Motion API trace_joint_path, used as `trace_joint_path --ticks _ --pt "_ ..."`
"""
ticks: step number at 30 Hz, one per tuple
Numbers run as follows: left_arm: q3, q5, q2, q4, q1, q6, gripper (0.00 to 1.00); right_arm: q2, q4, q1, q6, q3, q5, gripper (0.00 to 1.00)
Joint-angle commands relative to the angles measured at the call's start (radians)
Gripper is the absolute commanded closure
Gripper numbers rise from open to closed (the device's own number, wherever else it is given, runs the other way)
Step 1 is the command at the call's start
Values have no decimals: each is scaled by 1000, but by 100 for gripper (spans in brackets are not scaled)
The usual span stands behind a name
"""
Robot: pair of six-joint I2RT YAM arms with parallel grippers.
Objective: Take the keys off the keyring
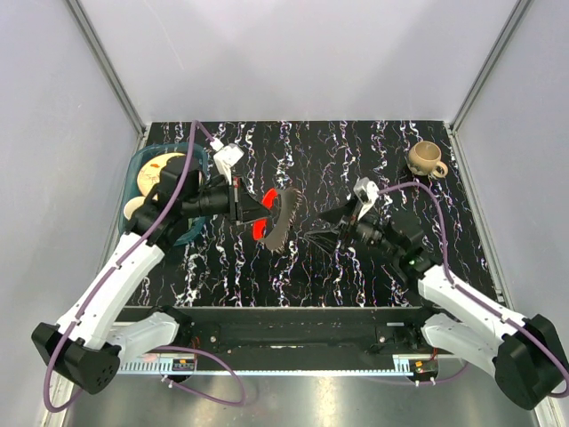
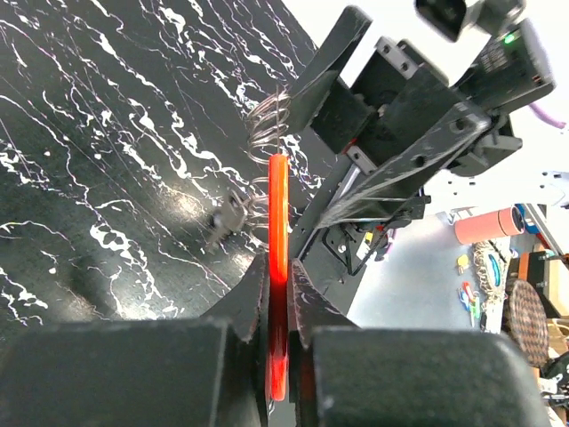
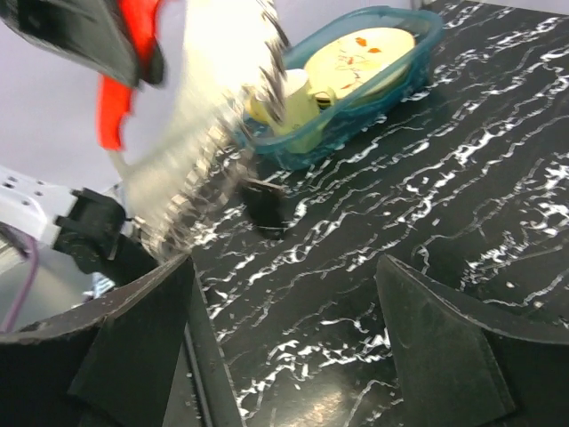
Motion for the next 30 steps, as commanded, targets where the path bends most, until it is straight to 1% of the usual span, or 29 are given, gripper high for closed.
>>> trace_joint_path --ticks 1,4,8,11,13,16,18,21,24,26,30 --pt "109 16 -2 -134 2 85 100 -11 249 7 -89 -117 129 11" --pt "151 -7 -2 -171 0 79 100 12 260 20 -153 -103 176 11" --pt "201 -4 19 -229 2 58 100 67 354 78 -211 -94 225 11" --pt "220 -7 18 -240 2 52 100 127 384 130 -234 -57 230 11" --pt "225 -19 15 -240 0 45 100 156 401 155 -242 -44 228 11" --pt "229 -19 15 -249 2 29 100 201 412 194 -270 -16 271 11" --pt "221 -15 10 -249 0 16 100 211 413 208 -281 4 305 11" --pt "211 -19 4 -249 2 15 100 244 424 224 -287 30 314 11" --pt "208 -15 1 -249 2 4 100 267 441 225 -279 45 293 13" --pt "203 -4 -4 -249 2 1 100 282 438 228 -268 65 262 17" --pt "188 -16 -31 -251 2 2 100 319 441 236 -256 79 262 23"
